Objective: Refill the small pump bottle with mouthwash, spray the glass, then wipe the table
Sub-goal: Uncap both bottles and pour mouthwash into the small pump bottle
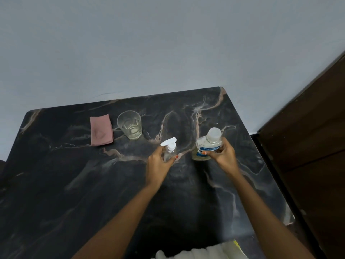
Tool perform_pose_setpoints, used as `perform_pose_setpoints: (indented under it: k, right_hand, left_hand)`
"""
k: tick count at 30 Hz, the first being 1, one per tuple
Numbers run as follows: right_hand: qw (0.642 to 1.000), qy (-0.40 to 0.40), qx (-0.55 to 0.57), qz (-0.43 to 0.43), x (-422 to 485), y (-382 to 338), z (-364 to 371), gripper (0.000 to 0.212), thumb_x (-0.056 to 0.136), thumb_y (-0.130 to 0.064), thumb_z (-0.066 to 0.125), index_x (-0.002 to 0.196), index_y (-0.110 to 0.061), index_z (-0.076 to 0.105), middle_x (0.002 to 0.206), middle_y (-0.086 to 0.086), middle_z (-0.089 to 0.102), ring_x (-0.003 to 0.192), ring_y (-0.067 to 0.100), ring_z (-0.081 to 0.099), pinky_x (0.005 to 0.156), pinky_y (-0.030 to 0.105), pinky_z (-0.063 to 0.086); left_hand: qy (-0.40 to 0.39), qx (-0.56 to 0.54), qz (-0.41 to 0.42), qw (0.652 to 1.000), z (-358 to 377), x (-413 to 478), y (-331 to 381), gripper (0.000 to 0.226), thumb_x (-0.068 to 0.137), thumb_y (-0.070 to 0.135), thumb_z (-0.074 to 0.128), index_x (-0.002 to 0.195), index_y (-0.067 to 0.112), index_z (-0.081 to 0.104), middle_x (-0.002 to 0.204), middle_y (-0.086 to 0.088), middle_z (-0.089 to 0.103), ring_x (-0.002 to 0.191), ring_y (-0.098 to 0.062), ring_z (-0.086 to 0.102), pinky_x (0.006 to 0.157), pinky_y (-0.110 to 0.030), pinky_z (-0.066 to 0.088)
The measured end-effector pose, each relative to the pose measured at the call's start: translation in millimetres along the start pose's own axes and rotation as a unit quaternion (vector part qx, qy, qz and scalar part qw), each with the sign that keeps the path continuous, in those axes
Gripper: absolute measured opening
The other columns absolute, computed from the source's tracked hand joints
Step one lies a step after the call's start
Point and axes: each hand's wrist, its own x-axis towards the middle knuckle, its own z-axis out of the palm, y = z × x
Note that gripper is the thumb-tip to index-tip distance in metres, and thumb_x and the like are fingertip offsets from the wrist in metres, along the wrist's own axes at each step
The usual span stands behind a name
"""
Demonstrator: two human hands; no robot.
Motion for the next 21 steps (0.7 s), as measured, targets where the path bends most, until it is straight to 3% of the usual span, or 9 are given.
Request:
perform_pose_setpoints:
  k: [4, 7, 11, 21]
  right_hand:
    - [1.0, 0.005, 0.011, 0.0, -27, 9, -7, 0.048, 0.061, 0.001, 0.079, 0.097, -0.014, 0.052, 0.095, 0.002, 0.063, 0.087, 0.013, 0.061, 0.069, 0.015, 0.052]
    - [1.0, 0.004, 0.028, -0.001, -42, 17, -10, 0.05, 0.06, 0.006, 0.078, 0.1, -0.011, 0.052, 0.098, 0.007, 0.063, 0.089, 0.018, 0.062, 0.075, 0.019, 0.053]
    - [0.999, 0.005, 0.034, 0.014, -56, 26, -14, 0.052, 0.059, 0.006, 0.078, 0.102, -0.007, 0.053, 0.104, 0.013, 0.063, 0.095, 0.025, 0.061, 0.084, 0.035, 0.05]
    - [0.998, 0.011, 0.044, 0.039, -67, 34, -17, 0.05, 0.062, 0.01, 0.075, 0.1, -0.011, 0.052, 0.102, 0.01, 0.062, 0.092, 0.019, 0.06, 0.077, 0.027, 0.051]
  left_hand:
    - [-0.013, -0.012, -0.019, 1.0, 1, -25, -7, 0.047, 0.067, 0.025, 0.078, 0.109, 0.018, 0.059, 0.091, -0.005, 0.071, 0.083, -0.019, 0.066, 0.075, -0.043, 0.056]
    - [-0.017, -0.008, -0.029, 0.999, 4, -42, -12, 0.047, 0.066, 0.026, 0.078, 0.108, 0.016, 0.058, 0.092, -0.004, 0.07, 0.083, -0.018, 0.066, 0.075, -0.044, 0.056]
    - [-0.04, -0.014, -0.039, 0.998, 8, -59, -16, 0.054, 0.065, 0.026, 0.079, 0.114, 0.018, 0.055, 0.098, -0.004, 0.069, 0.09, -0.018, 0.066, 0.079, -0.046, 0.055]
    - [-0.063, -0.011, -0.032, 0.997, 13, -72, -20, 0.058, 0.067, 0.028, 0.078, 0.118, 0.022, 0.051, 0.109, 0.001, 0.065, 0.098, -0.011, 0.059, 0.083, -0.044, 0.054]
